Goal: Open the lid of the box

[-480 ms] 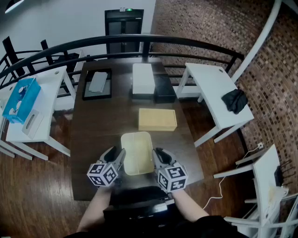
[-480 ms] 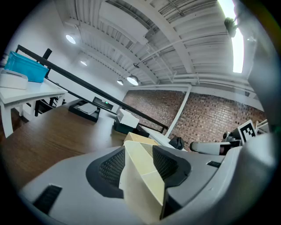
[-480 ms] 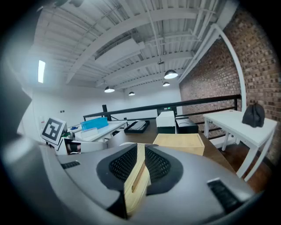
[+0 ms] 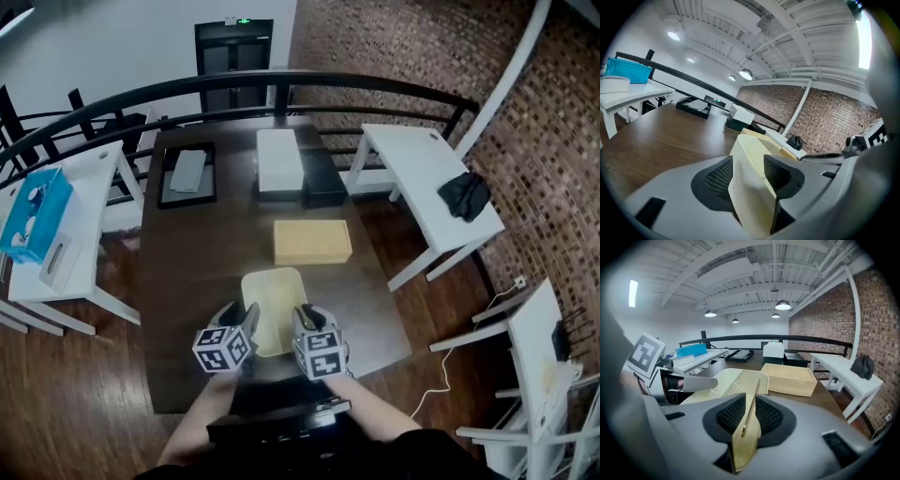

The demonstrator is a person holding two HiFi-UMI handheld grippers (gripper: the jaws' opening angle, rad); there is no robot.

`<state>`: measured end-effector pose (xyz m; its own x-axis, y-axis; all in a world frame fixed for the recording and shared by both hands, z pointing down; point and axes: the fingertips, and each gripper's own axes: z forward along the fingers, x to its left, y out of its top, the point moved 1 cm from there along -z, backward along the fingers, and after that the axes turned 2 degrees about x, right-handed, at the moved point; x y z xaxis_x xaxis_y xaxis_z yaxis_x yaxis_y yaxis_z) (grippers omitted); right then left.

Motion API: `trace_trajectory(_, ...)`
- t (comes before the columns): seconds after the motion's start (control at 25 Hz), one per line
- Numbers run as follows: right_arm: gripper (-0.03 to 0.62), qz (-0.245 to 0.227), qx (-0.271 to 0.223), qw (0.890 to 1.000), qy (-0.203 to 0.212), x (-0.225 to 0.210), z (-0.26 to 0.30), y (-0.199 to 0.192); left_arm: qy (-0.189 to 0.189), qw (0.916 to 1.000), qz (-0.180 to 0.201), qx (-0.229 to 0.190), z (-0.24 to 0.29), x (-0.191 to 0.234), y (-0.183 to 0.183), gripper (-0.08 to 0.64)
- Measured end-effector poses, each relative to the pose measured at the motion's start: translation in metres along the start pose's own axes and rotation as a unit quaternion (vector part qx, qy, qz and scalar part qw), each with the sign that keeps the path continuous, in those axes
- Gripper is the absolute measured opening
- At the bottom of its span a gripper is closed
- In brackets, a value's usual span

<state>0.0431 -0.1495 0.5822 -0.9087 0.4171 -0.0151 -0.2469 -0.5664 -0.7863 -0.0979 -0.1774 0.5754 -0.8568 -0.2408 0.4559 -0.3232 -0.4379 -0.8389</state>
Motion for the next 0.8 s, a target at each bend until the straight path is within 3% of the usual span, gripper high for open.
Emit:
trace_trajectory(0.2, 0.035, 0.016, -0.005, 0.999, -0.032, -0.005, 0.004, -0.001, -0.002, 0.9999, 0.010, 0.007, 0.000, -0.002, -0.001, 0.196)
trace_trajectory(0.4, 0.028, 0.048, -0.005, 0.999, -0.022, -0.003, 0.000, -0.001, -0.002, 0.9990, 0.041, 0.019, 0.001, -0.007, 0.000, 0.191)
trace_trajectory(0.64, 0.017, 0.063, -0.070, 0.995, -0.023, -0.011, -0.025, 0.035, -0.002, 0.9986, 0.048, 0.020, 0.002, -0.010, 0.002, 0.175)
trace_trajectory(0.8, 0.017, 0.059, -0.100, 0.991, -0.065, -0.053, -0.037, 0.051, 0.001, 0.9986, 0.047, 0.023, 0.001, -0.008, 0.001, 0.176)
